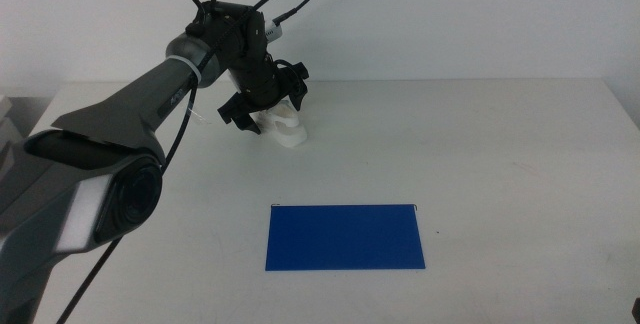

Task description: Use one arm to grab the shoe from the table and place it on the mat.

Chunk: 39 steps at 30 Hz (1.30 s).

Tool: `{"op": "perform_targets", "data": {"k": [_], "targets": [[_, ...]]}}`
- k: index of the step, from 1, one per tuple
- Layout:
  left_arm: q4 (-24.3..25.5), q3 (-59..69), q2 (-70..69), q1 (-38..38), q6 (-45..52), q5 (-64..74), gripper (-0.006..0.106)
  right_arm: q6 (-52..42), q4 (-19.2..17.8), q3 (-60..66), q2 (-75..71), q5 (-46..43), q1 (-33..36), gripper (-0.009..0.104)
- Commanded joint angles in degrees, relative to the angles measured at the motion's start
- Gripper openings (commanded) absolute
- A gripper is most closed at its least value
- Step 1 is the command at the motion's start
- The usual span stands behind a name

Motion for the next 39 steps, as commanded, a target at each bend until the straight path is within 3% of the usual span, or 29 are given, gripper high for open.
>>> {"op": "perform_targets", "data": {"k": [1,6,11,12,21,26,33,39], "targets": [[-0.54,-1.66,-3.89,-0.07,-0.88,-1.84,0.087,-0.58,-0.62,0.29,0.21,-4.17,0.16,0.078],[-0.43,-1.66,-3.94,-0.07,-0.87,-0.93,0.054,-0.58,-0.62,0.29,0.21,-4.17,0.16,0.078],[0.82,-1.73,-5.43,-0.07,-0.87,1.63,0.004,-0.58,-0.62,0.29,0.21,-4.17,0.16,0.078],[1.44,-1.73,-5.94,-0.07,-0.81,2.33,-0.002,-0.58,-0.62,0.29,0.21,-4.17,0.16,0.078],[8.11,-1.73,-13.55,-0.07,2.64,15.8,-0.002,-0.58,-0.62,0.29,0.21,-4.17,0.16,0.078],[4.63,0.56,-19.32,-0.07,10.53,16.36,-0.002,-0.58,-0.62,0.29,0.21,-4.12,0.16,0.078],[1.6,15.69,-31.35,-0.95,11.2,16.36,-0.002,-0.58,-0.62,0.29,0.21,-4.12,0.16,0.078],[6.31,28.11,-40.0,-6.35,6.93,16.36,-0.002,-0.58,-0.62,0.29,0.21,-4.12,0.16,0.078]]}}
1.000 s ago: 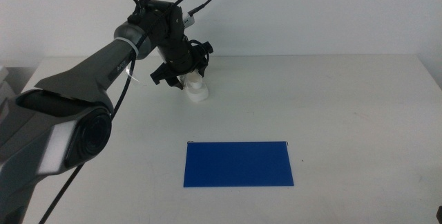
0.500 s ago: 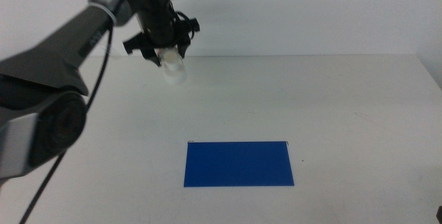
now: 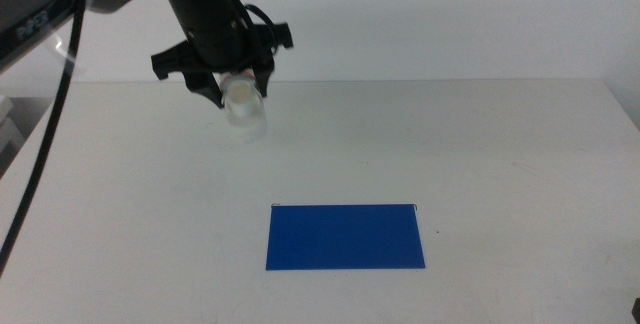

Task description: Use one arm to grab the shoe from the table and place it on the mat.

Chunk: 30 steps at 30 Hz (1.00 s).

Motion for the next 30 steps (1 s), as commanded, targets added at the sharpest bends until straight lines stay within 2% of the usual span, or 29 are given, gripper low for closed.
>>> {"op": "perform_targets", "data": {"k": [1,3,7,16,30], "targets": [[2.77,2.39,-6.56,-2.79,-3.35,3.68,-0.002,-0.58,-0.62,0.29,0.21,-4.17,0.16,0.078],[5.12,5.1,-8.09,-4.94,-5.72,3.68,-0.002,-0.58,-0.62,0.29,0.21,-4.17,0.16,0.078],[6.74,7.66,-8.66,-9.44,-8.41,3.32,-0.002,-0.58,-0.62,0.29,0.21,-4.17,0.16,0.078],[6.8,8.63,-6.13,-16.47,-10.26,-0.66,-0.002,-0.58,-0.62,0.29,0.21,-4.17,0.16,0.078],[6.44,8.63,-5.95,-18.36,-11.13,-3.84,-0.002,-0.58,-0.62,0.29,0.21,-4.17,0.16,0.078]]}}
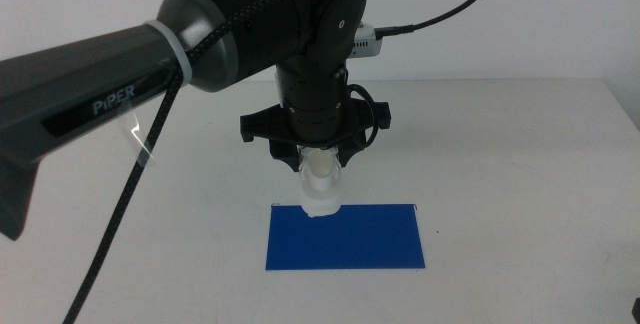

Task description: Use one arm to grab the shoe from the table and place it on the mat.

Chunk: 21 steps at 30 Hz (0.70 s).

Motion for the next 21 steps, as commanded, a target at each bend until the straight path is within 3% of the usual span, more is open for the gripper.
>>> {"op": "perform_targets", "data": {"k": [1,21], "targets": [[0.28,-1.39,-3.31,-0.27,-0.87,-0.86,-0.002,-0.58,-0.62,0.29,0.21,-4.17,0.16,0.078],[-7.01,-3.29,3.83,-1.21,-2.96,-2.82,-0.002,-0.58,-0.62,0.29,0.21,-4.17,0.16,0.078]]}}
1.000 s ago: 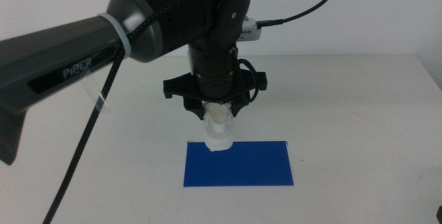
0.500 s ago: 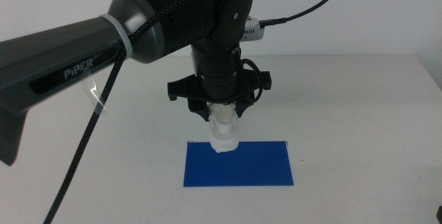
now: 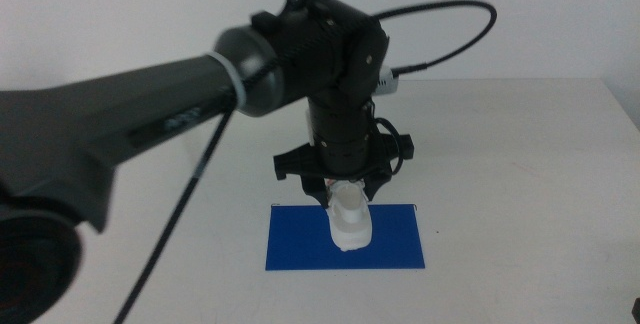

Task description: Use one arm to grab the shoe from the table and place it on the mat.

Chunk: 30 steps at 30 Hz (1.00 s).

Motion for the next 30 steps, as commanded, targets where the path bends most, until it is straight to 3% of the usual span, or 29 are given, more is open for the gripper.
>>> {"op": "perform_targets", "data": {"k": [1,15,30], "targets": [[-0.21,-3.08,-1.37,-0.25,-0.59,-1.38,-0.002,-0.58,-0.62,0.29,0.21,-4.17,0.16,0.078],[0.54,-6.28,2.27,-0.25,-3.56,-6.32,-0.002,-0.58,-0.62,0.29,0.21,-4.17,0.16,0.078],[3.41,-6.28,2.27,-0.25,-46.87,-5.69,-0.002,-0.58,-0.62,0.29,0.21,-4.17,0.16,0.078]]}}
